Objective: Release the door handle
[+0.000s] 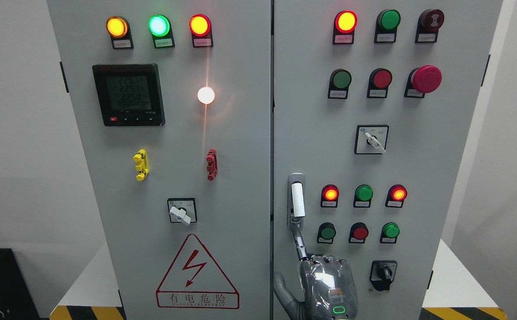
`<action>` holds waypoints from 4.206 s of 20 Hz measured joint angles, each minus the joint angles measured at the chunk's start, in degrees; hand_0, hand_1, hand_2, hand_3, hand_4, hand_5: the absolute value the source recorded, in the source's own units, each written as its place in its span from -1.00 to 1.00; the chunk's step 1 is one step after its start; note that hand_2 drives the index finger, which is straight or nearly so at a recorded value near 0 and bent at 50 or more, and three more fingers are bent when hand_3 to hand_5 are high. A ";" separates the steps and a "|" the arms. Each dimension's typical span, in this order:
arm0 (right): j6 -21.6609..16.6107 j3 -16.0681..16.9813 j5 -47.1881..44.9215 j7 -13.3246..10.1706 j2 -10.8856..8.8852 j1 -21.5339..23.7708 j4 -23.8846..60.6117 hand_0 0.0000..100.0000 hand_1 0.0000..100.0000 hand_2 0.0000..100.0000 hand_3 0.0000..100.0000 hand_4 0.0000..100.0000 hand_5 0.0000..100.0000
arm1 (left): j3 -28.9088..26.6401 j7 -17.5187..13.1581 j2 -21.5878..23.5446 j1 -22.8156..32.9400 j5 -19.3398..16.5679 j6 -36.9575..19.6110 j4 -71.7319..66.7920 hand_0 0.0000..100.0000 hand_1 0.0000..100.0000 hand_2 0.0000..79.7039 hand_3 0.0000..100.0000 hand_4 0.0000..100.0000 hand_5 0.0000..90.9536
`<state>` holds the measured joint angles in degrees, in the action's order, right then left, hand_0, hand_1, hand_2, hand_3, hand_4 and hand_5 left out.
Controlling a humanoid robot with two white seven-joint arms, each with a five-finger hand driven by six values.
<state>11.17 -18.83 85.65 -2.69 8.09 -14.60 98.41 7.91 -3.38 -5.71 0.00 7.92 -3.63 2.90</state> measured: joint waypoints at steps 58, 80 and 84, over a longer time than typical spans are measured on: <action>-0.04 -0.36 -0.20 -0.27 -0.01 0.00 3.79 0.00 -0.55 -1.00 0.75 0.81 1.00 | 0.00 0.00 0.00 0.00 0.02 0.00 0.01 -0.76 0.11 -1.00 -1.00 -1.00 -1.00; -1.66 -0.38 -0.46 -0.53 -0.02 3.94 7.78 0.05 -0.55 -0.51 0.63 0.72 0.90 | 0.00 0.00 0.00 0.00 0.02 0.00 0.02 -0.76 0.11 -1.00 -1.00 -1.00 -1.00; -2.27 -0.33 -0.47 -0.53 -0.05 5.65 9.28 0.05 -0.54 -0.47 0.62 0.71 0.90 | 0.00 0.00 0.00 0.00 0.02 0.00 0.02 -0.76 0.11 -1.00 -1.00 -1.00 -1.00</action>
<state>8.90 -19.16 85.18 -3.22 8.04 -8.95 107.69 7.91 -3.38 -5.71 0.00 7.93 -3.63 2.93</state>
